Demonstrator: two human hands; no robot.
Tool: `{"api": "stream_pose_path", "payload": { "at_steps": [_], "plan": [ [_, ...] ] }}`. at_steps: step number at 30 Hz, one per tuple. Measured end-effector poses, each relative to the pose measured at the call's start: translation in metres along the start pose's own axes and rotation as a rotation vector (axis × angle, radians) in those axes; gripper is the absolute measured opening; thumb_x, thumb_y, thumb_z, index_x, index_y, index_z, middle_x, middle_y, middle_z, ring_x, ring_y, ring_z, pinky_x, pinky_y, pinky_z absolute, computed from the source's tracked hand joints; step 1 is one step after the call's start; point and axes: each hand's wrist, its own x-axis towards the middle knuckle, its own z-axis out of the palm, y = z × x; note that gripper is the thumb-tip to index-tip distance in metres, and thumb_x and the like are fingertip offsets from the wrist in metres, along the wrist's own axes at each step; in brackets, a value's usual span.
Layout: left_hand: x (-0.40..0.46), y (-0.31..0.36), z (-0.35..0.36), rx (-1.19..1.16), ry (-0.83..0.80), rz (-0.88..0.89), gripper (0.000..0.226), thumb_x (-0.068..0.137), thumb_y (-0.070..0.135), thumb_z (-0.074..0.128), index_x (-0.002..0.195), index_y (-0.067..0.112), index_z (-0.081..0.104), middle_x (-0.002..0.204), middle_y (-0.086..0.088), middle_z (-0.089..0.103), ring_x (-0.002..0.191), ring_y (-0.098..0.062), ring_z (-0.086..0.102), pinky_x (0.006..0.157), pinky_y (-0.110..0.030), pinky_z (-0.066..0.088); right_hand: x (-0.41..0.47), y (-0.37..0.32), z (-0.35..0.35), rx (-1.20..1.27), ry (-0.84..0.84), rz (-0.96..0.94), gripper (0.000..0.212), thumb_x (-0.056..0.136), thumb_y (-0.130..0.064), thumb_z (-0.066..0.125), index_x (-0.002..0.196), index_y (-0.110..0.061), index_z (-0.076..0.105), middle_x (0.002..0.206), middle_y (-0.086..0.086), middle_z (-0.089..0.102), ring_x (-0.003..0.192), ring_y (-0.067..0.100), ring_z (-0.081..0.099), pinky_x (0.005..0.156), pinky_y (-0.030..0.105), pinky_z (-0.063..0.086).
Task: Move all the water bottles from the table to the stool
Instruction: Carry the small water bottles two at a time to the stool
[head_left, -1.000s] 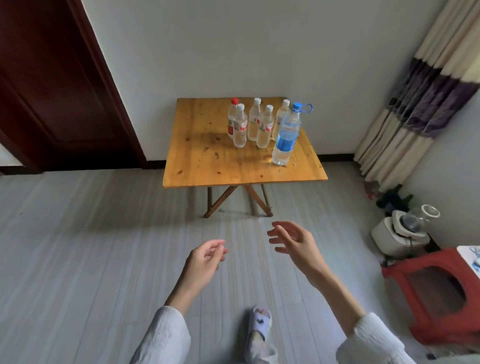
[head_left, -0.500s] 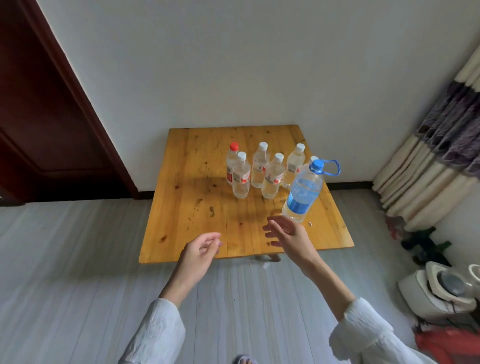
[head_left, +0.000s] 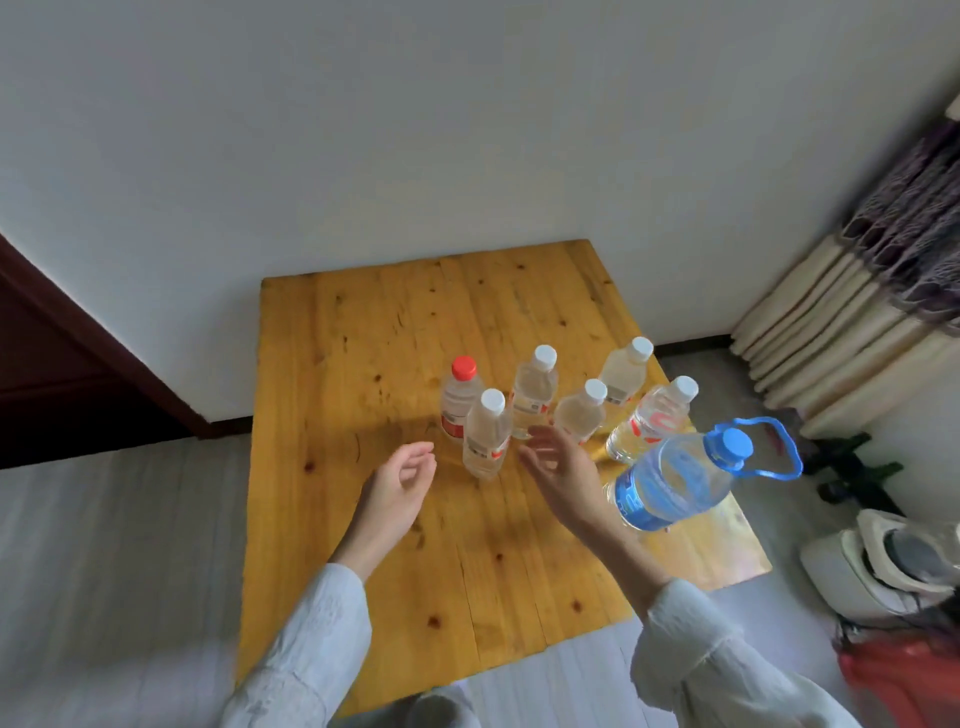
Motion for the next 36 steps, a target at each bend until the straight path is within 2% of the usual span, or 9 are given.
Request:
{"api": "stream_pose_path", "payload": {
  "at_steps": [3,10,14,18,23,27,29,33,36],
  "plan": [
    [0.056,-0.002,-0.006,0.033,-0.002,0.026,0.025,0.091,0.021,0.05,0.115,0.027,0.056,0.118,0.01,0.057,0.109,-0.008,0.052,0.088,-0.02,0.04,0.034,0.003,0.024,-0.099,0.033,0.024,0.045,0.081,-0.025,0.065,0.12,-0.01,0.05,0.116,0.007,0.059,0.106,0.021,0.056,0.09,0.034,0.046],
    [0.128,0.006,0.006,0.113,-0.095,0.152,0.043,0.088,0.025,0.055,0.129,0.023,0.046,0.136,0.003,0.047,0.126,-0.012,0.04,0.104,-0.03,0.034,0.064,0.016,0.046,-0.214,0.076,-0.001,0.054,0.077,-0.032,0.068,0.123,-0.012,0.05,0.126,0.008,0.054,0.118,0.022,0.048,0.096,0.025,0.035],
    [0.144,0.01,0.018,0.13,-0.185,0.184,0.042,0.084,0.028,0.06,0.124,0.024,0.049,0.129,0.004,0.052,0.12,-0.011,0.043,0.097,-0.024,0.035,0.071,0.019,0.051,-0.246,0.079,-0.037,0.05,0.079,-0.032,0.065,0.123,-0.013,0.05,0.123,0.006,0.055,0.116,0.021,0.047,0.096,0.024,0.033],
    [0.146,0.006,0.02,0.107,-0.187,0.198,0.039,0.084,0.03,0.058,0.12,0.02,0.05,0.121,0.006,0.053,0.113,-0.008,0.045,0.089,-0.015,0.034,0.07,0.017,0.052,-0.234,0.062,-0.067,0.045,0.082,-0.031,0.062,0.119,-0.008,0.052,0.12,0.008,0.054,0.111,0.023,0.049,0.094,0.028,0.038],
    [0.133,0.003,0.028,0.244,-0.173,0.323,0.033,0.088,0.022,0.052,0.119,0.011,0.049,0.122,-0.005,0.051,0.111,-0.014,0.043,0.089,-0.025,0.037,0.046,0.02,0.045,-0.17,0.075,-0.06,0.043,0.085,-0.032,0.058,0.121,-0.009,0.05,0.122,0.005,0.053,0.111,0.02,0.051,0.095,0.029,0.042],
    [0.109,-0.001,0.034,0.258,-0.203,0.33,0.036,0.088,0.022,0.051,0.121,0.007,0.047,0.118,-0.01,0.051,0.109,-0.02,0.047,0.084,-0.019,0.037,0.008,0.035,0.027,-0.085,0.154,0.045,0.043,0.085,-0.03,0.059,0.12,-0.006,0.049,0.12,0.008,0.054,0.108,0.02,0.053,0.094,0.039,0.048],
    [0.088,0.001,0.04,0.239,-0.252,0.326,0.038,0.087,0.03,0.05,0.119,0.01,0.046,0.114,-0.006,0.051,0.107,-0.02,0.049,0.083,-0.02,0.038,-0.021,0.046,0.016,-0.092,0.191,0.087,0.043,0.085,-0.031,0.059,0.119,-0.006,0.05,0.117,0.008,0.055,0.104,0.02,0.054,0.09,0.041,0.049],
    [0.039,0.015,0.06,0.261,-0.388,0.428,0.049,0.075,0.061,0.04,0.108,0.025,0.046,0.1,0.009,0.051,0.094,-0.003,0.05,0.077,-0.012,0.038,-0.09,0.067,-0.009,-0.062,0.288,0.181,0.041,0.083,-0.029,0.061,0.116,-0.006,0.052,0.115,0.008,0.056,0.104,0.023,0.055,0.089,0.043,0.048],
    [-0.005,0.029,0.086,0.249,-0.481,0.503,0.063,0.069,0.078,0.036,0.102,0.026,0.049,0.094,0.015,0.052,0.091,-0.01,0.053,0.076,-0.016,0.039,-0.151,0.08,-0.032,0.005,0.401,0.23,0.032,0.082,-0.023,0.064,0.107,-0.005,0.055,0.106,0.005,0.057,0.098,0.021,0.055,0.092,0.041,0.045]
  ]
}}
